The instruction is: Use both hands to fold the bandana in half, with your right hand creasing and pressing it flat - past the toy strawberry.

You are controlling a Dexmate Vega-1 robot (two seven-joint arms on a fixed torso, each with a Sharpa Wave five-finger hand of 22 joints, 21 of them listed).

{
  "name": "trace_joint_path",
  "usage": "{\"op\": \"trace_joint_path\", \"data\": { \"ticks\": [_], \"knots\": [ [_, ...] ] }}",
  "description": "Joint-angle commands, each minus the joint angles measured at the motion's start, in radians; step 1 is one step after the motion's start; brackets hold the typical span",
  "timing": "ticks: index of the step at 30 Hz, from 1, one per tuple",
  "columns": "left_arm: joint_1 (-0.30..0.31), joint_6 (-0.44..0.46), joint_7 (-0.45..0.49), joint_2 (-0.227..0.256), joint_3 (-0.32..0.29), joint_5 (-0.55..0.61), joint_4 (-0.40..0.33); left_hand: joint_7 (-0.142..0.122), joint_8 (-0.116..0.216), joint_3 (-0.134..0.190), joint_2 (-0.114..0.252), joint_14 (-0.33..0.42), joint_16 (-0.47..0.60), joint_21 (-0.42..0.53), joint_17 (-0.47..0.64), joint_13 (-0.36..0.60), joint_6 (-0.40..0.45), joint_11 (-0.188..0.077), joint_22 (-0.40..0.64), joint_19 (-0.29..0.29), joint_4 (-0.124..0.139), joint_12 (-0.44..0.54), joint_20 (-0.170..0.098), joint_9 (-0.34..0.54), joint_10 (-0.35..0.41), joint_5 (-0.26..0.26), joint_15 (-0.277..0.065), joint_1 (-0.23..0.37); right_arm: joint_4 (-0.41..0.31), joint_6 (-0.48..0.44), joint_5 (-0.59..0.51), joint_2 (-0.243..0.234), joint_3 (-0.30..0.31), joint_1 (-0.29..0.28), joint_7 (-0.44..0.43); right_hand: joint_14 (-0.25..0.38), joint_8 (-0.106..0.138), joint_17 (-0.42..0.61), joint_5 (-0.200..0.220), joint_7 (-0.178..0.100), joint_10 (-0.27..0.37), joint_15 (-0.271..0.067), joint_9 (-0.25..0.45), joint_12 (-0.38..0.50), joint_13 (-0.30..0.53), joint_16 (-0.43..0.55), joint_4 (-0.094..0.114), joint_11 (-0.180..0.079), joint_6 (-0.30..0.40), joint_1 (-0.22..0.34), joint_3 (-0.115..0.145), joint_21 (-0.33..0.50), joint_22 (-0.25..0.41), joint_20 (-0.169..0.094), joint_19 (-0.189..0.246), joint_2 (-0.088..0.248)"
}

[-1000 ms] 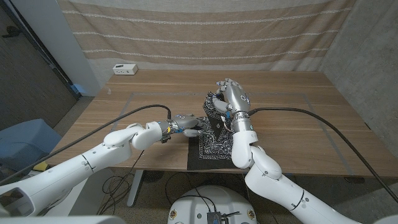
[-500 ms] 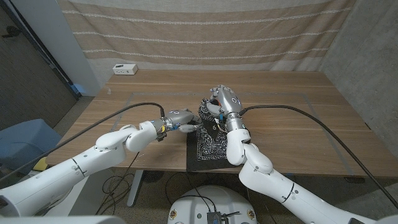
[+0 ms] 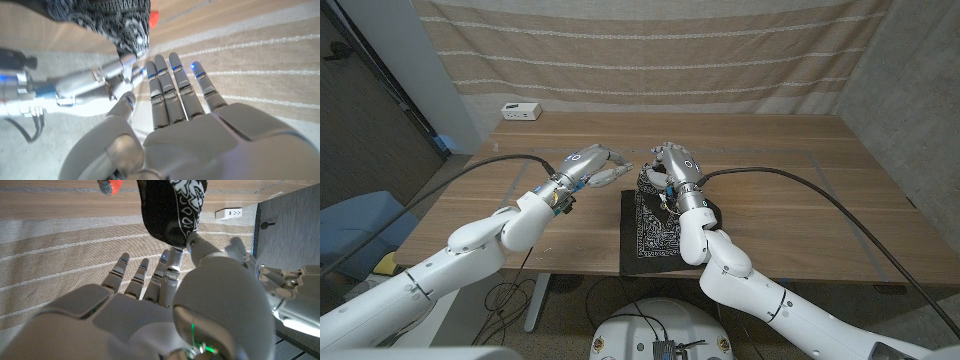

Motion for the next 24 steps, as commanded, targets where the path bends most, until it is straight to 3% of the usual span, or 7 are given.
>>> {"op": "trace_joint_path", "data": {
  "ticks": [1, 4, 8, 13, 18, 21, 24],
  "knots": [
    [0.065, -0.328, 0.479, -0.153, -0.097, 0.122, 0.112, -0.041, -0.035, 0.003, 0.025, -0.066, -0.01, 0.014, 0.04, 0.04, -0.072, -0.011, 0.009, -0.018, 0.023, -0.004, -0.001, 0.011, -0.086, 0.009, -0.011, 0.018, 0.013, 0.06, 0.051, -0.013, -0.02, 0.017, 0.048, 0.003, -0.006, -0.002, -0.009, -0.009, 0.004, -0.087, -0.004, 0.007, 0.005, 0.011, -0.008, -0.008, -0.005, 0.006, -0.003, 0.011, 0.001, -0.005, 0.01, 0.0],
    [0.054, -0.366, 0.547, -0.183, -0.097, 0.161, 0.14, -0.085, -0.056, 0.016, 0.019, -0.112, -0.028, 0.015, 0.046, 0.051, -0.137, -0.02, 0.009, -0.042, 0.035, -0.035, 0.001, 0.008, -0.169, 0.012, -0.025, 0.02, 0.017, 0.111, 0.104, -0.016, -0.005, 0.014, 0.056, 0.002, -0.01, -0.002, -0.017, -0.011, 0.003, -0.087, -0.009, 0.007, 0.006, 0.012, -0.007, -0.006, -0.009, 0.003, -0.006, 0.016, 0.001, -0.01, 0.025, 0.002],
    [0.052, -0.362, 0.577, -0.21, -0.102, 0.183, 0.151, -0.104, -0.067, 0.023, 0.015, -0.134, -0.039, 0.016, 0.047, 0.054, -0.189, -0.03, 0.007, -0.052, 0.044, -0.054, 0.001, 0.005, -0.212, 0.013, -0.032, 0.017, 0.023, 0.271, 0.293, -0.052, 0.052, 0.016, 0.152, -0.018, -0.032, -0.001, -0.031, -0.02, -0.02, -0.08, -0.022, -0.002, 0.006, 0.01, -0.004, 0.002, -0.041, -0.001, -0.015, 0.023, 0.001, -0.031, 0.045, 0.017],
    [0.052, -0.353, 0.556, -0.219, -0.105, 0.167, 0.16, -0.107, -0.066, 0.024, 0.018, -0.145, -0.043, 0.016, 0.049, 0.055, -0.199, -0.025, 0.006, -0.06, 0.057, -0.062, 0.003, 0.004, -0.229, 0.011, -0.029, 0.01, 0.059, 0.438, 0.525, -0.09, 0.12, 0.023, 0.281, -0.109, -0.128, -0.005, -0.045, -0.039, -0.126, -0.029, -0.059, -0.015, 0.007, -0.006, -0.017, 0.032, -0.182, 0.047, -0.015, 0.018, 0.002, -0.054, 0.042, 0.125],
    [0.049, -0.36, 0.538, -0.226, -0.106, 0.146, 0.167, -0.109, -0.066, 0.026, 0.021, -0.151, -0.046, 0.015, 0.05, 0.055, -0.206, -0.025, 0.006, -0.065, 0.066, -0.065, 0.007, 0.003, -0.234, 0.011, -0.027, 0.006, 0.07, 0.496, 0.649, -0.125, 0.147, 0.041, 0.384, -0.167, -0.185, -0.008, -0.041, -0.136, -0.236, -0.001, -0.073, -0.026, 0.002, -0.014, -0.026, 0.045, -0.248, 0.081, -0.019, 0.004, 0.002, -0.043, 0.0, 0.146],
    [0.046, -0.363, 0.52, -0.226, -0.106, 0.133, 0.17, -0.107, -0.066, 0.027, 0.022, -0.153, -0.047, 0.016, 0.05, 0.056, -0.211, -0.027, 0.006, -0.066, 0.071, -0.066, 0.008, 0.003, -0.237, 0.01, -0.027, 0.004, 0.117, 0.602, 0.796, -0.138, 0.189, 0.038, 0.466, -0.192, -0.241, -0.009, -0.046, -0.154, -0.304, 0.034, -0.08, -0.018, -0.002, -0.012, -0.005, 0.079, -0.335, 0.027, -0.076, 0.003, 0.003, -0.005, -0.024, 0.098],
    [0.04, -0.374, 0.51, -0.231, -0.103, 0.122, 0.178, -0.108, -0.065, 0.028, 0.022, -0.156, -0.049, 0.015, 0.049, 0.056, -0.214, -0.025, 0.005, -0.07, 0.076, -0.067, 0.011, 0.002, -0.238, 0.01, -0.025, 0.002, 0.142, 0.662, 0.879, -0.146, 0.217, 0.028, 0.498, -0.215, -0.292, -0.011, -0.051, -0.117, -0.371, 0.066, -0.083, -0.015, -0.006, -0.009, 0.022, 0.122, -0.471, -0.081, -0.164, 0.003, 0.004, 0.032, -0.048, 0.033]
  ]
}}
